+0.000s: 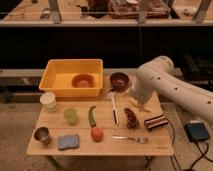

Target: Place pepper in red bowl

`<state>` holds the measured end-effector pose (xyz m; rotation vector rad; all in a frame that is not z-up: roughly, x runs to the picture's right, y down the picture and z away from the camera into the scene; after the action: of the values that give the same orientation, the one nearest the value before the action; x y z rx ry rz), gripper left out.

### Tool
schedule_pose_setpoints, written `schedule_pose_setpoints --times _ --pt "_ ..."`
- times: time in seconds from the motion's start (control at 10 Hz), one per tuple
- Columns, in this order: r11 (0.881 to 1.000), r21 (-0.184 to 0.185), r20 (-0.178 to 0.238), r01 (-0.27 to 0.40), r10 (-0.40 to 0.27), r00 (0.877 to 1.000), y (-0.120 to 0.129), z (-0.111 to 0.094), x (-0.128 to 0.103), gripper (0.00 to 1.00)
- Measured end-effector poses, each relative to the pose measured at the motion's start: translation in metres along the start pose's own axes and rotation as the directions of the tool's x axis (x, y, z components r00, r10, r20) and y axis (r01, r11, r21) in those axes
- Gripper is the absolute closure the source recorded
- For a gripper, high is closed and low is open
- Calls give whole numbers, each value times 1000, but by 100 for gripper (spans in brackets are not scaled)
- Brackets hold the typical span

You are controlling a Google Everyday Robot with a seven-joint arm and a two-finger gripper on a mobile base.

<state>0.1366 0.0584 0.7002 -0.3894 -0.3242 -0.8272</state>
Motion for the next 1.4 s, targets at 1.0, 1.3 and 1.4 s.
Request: schedule_pose_setpoints --times 1.0,1.3,1.4 --pt "874 232 234 426 -476 848 -48 46 -36 35" --pt "873 229 236 430 -478 846 -47 47 -37 35" --pt "868 228 223 441 -488 844 -49 47 -38 35"
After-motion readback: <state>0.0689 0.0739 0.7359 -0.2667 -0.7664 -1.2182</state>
